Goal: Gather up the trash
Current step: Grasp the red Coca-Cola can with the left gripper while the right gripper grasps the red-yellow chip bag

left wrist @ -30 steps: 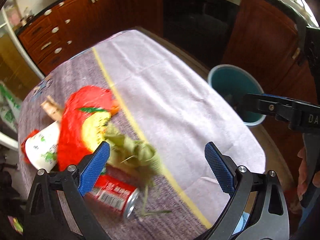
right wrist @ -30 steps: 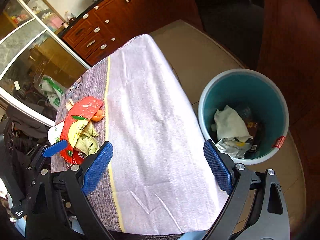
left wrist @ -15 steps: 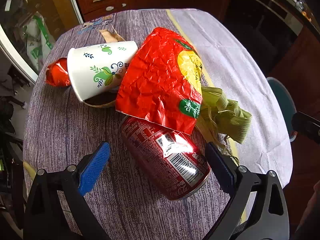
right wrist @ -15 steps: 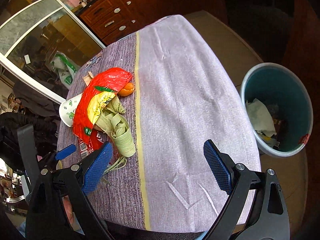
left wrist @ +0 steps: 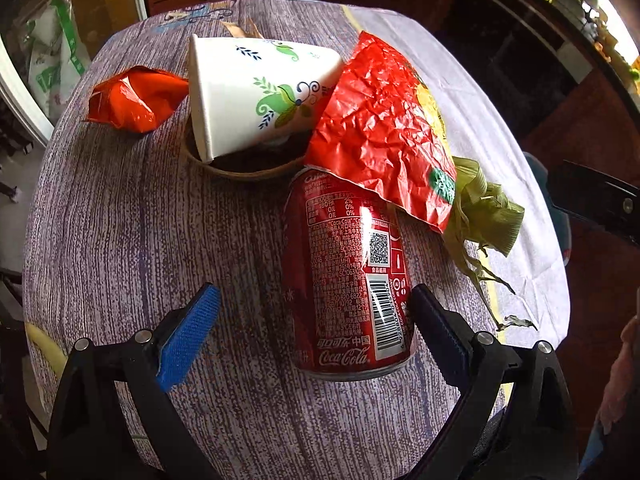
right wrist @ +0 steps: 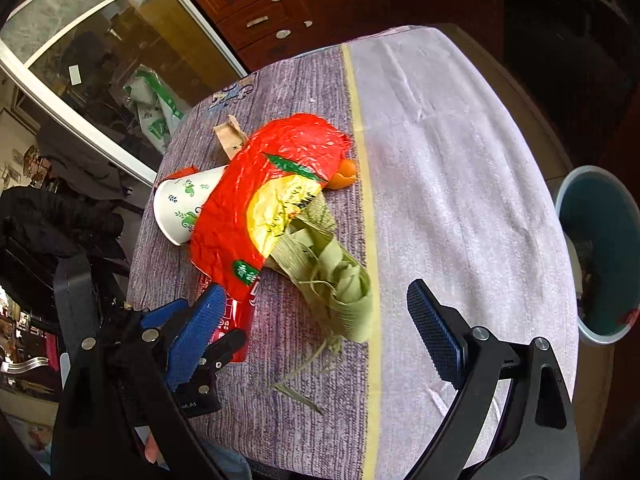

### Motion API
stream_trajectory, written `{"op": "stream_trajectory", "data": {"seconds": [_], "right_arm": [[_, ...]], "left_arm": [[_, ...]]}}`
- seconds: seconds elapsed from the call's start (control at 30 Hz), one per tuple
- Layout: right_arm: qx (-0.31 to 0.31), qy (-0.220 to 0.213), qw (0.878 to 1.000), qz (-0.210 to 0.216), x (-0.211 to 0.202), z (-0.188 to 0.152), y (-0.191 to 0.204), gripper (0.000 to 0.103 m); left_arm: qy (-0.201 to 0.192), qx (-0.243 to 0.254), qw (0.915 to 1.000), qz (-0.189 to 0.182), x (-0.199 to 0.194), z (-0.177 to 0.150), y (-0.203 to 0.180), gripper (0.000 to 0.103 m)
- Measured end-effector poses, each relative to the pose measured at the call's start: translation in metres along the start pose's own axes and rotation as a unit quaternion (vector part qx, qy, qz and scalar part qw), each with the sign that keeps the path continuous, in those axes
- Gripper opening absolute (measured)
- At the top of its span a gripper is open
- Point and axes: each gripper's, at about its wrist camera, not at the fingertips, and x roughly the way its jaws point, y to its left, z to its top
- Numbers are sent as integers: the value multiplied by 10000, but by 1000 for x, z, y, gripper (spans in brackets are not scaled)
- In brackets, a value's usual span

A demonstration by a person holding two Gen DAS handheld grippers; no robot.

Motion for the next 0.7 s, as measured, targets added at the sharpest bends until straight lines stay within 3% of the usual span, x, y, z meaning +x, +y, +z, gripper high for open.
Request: {"op": "stream_trajectory", "data": {"seconds": [0.03,0.13,0.17,0.27,0.47,0.7], "right_arm": [[-32,19,10000,3,3,2,5,88],[-115,88,9999,-17,14,8,22,88],[-129,110,9999,-23,18,10,27,88],[-163,166,9997,-70,30,17,39,88],[-50,273,9994,-196,58,31,52,88],[-126,224,9991,-338,80,30,58,88]], "left_arm": [[2,5,10000,-73,0,1,2,94],[102,187,9988,-445,-1,0,4,64],[122,289,9982,-520,-1,-1,3,61],[-27,616,9971,-448,-8,-5,0,60],[114,417,9953,-868,-7,-10,21,61],[90,415,9942,-986,-6,-10,27,61]]}}
